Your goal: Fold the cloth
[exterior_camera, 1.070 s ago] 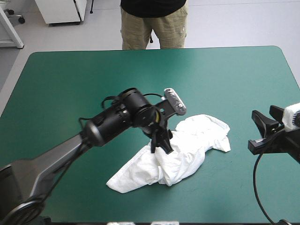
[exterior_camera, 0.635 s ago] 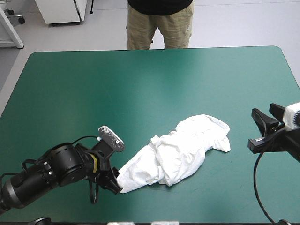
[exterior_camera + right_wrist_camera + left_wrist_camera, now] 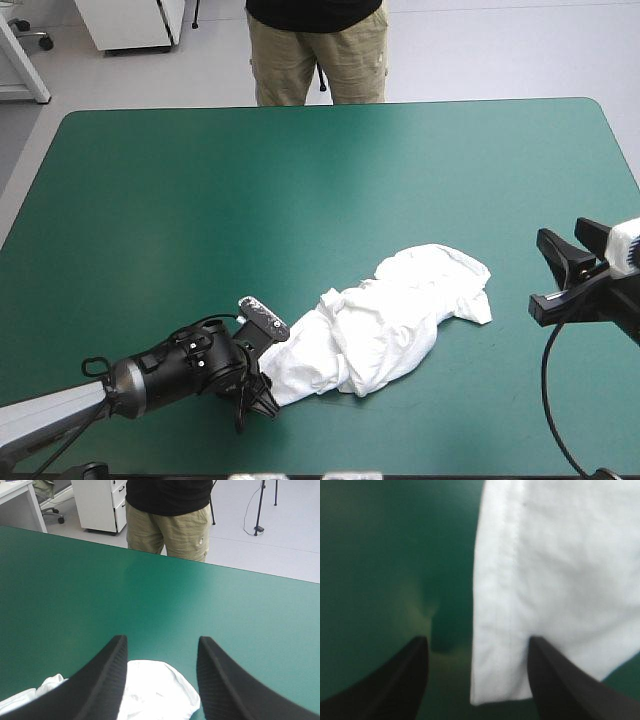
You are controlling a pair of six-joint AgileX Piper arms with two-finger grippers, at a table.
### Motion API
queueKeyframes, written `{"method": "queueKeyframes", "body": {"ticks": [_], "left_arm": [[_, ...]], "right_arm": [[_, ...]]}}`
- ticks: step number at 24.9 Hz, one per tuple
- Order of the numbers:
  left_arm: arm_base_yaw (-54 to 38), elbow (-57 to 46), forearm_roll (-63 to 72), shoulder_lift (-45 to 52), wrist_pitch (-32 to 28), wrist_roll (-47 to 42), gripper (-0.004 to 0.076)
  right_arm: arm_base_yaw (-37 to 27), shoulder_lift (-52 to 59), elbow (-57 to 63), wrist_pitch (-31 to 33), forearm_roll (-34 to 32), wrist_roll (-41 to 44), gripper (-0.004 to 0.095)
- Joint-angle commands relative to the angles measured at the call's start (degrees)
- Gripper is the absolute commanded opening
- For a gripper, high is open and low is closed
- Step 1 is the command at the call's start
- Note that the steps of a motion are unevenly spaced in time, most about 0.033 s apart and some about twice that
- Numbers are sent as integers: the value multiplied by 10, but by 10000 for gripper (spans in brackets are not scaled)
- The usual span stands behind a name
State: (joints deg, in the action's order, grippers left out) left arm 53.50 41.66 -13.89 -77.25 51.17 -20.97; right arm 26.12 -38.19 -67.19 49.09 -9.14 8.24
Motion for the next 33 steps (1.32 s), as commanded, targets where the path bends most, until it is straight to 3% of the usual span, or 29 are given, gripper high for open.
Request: {"method": "queueKeyframes", "body": {"ticks": [1,2,5,6,11,17,22,26,28,33], "left_arm": [[0,10,5,-22,-22,-4,399],[0,10,16,-25,-22,2,372],[0,10,74,-25,-19,49,27],[1,10,80,-25,-18,58,-3],[1,10,81,-25,-21,58,-7],[1,10,81,-25,-30,58,-7],[1,10,81,-25,-30,58,-7],[1,10,81,-25,-35,58,-7],[1,10,81,-25,-35,58,-7],[1,10,81,-25,-35,58,-7]], "right_arm": [[-3,-1,-16,-42,-9,-5,428],[-3,-1,-16,-42,-10,-5,428],[-3,-1,-16,-33,-10,-5,427],[-3,-1,-15,-19,-10,0,428],[-3,-57,50,53,-70,59,428],[-4,-145,159,-27,-82,91,429],[-6,-226,169,-47,-86,91,461],[-44,-293,170,-59,-82,72,499],[-75,-327,171,-69,-58,46,498],[-134,-393,171,-103,79,-82,498]]}}
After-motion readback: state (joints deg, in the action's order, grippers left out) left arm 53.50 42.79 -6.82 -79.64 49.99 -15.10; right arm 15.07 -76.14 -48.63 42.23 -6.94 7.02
